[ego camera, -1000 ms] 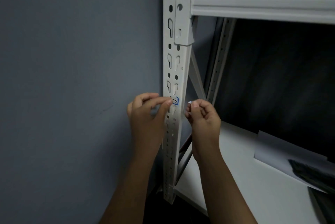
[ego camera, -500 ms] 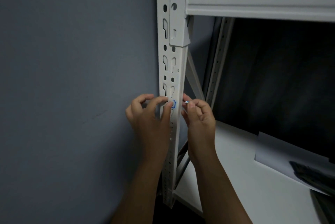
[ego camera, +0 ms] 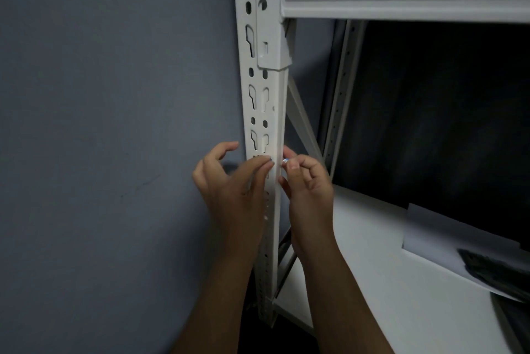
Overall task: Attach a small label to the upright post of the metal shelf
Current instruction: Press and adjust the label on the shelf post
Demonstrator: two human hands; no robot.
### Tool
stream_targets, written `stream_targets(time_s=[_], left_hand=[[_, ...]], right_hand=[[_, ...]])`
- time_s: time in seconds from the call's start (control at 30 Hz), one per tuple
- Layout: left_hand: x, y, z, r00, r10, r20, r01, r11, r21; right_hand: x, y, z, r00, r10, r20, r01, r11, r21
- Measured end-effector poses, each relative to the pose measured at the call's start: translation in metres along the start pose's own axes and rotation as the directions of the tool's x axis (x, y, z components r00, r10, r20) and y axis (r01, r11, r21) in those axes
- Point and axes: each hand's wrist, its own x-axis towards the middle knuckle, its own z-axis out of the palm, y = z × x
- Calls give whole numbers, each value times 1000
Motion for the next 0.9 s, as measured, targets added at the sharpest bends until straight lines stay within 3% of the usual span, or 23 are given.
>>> stream_targets(time_s=[0.17,0.53,0.67,0.9], left_hand=[[6,0,-3,990,141,16,-142,983,120],[8,0,-1,979,193,-60,-175,957,231],[9,-1,-1,988,151,-33,-139,961,238],[6,-1,5,976,213,-43,-192,939,286]], right_hand=[[-1,0,2,1000,0,11,0,1000,25],[-3,0,4,1000,-4,-6,4,1000,1],[-4,1,5,1000,-7,-16,6,1000,-20],[-3,3,5,1000,-9,-8,9,999,-30]])
